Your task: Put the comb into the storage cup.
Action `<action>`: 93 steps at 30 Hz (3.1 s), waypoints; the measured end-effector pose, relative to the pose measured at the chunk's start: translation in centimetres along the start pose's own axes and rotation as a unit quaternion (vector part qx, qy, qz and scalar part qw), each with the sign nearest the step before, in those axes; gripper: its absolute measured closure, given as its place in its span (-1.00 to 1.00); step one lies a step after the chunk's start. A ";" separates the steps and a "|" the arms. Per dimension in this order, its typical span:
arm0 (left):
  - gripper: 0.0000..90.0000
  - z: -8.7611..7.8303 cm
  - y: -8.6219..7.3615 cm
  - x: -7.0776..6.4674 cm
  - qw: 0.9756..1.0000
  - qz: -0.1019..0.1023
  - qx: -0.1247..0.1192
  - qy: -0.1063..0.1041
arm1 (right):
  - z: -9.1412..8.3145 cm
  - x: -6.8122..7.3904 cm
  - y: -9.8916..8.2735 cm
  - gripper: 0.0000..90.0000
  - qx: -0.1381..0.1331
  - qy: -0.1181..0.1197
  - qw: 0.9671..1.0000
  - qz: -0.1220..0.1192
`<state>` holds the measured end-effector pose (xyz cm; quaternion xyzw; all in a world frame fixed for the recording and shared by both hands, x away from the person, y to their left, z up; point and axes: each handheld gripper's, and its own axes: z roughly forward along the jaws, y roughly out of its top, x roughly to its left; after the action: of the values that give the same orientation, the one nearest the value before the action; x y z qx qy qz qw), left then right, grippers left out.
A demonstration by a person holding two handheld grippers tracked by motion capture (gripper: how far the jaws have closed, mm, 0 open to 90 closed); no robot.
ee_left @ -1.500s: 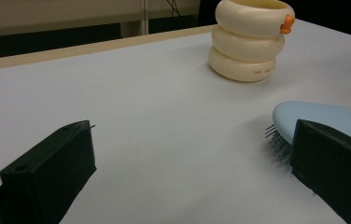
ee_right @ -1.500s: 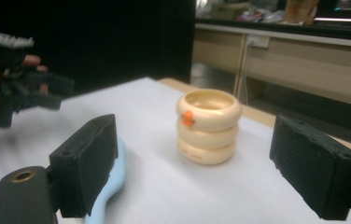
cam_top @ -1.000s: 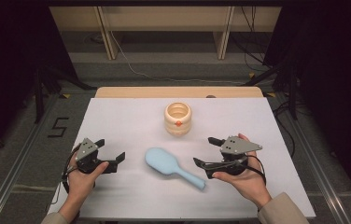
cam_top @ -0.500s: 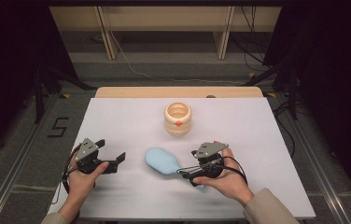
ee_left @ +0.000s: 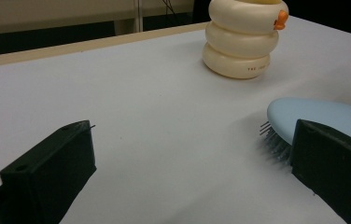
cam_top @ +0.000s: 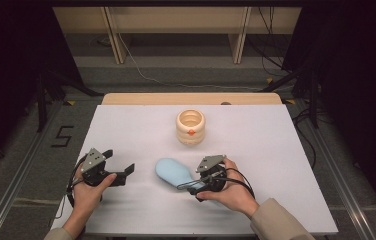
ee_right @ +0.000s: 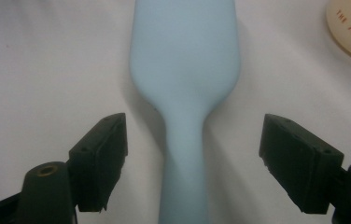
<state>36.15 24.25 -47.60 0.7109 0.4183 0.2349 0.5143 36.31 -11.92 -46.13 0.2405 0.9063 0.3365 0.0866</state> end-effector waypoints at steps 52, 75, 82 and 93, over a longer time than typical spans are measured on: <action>-1.00 0.0 -0.1 0.0 1.000 0.000 0.002 -0.001 | 2.8 0.4 1.4 0.20 0.085 0.005 0.996 -0.005; -1.00 0.0 -0.1 0.0 1.000 0.000 0.005 -0.002 | 2.8 0.8 1.9 0.55 0.108 -0.011 0.994 0.005; -1.00 0.0 -0.1 0.0 1.000 0.000 0.005 -0.002 | 2.8 0.9 1.9 0.56 0.108 -0.014 0.994 0.016; -1.00 0.0 -0.1 0.0 1.000 0.000 0.005 -0.002 | 2.8 1.0 1.9 0.56 0.100 -0.007 0.994 0.034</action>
<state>36.14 24.28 -47.75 0.7136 0.4187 0.2317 0.5117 37.07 -8.62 -47.06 0.2807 0.9262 0.2453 0.0575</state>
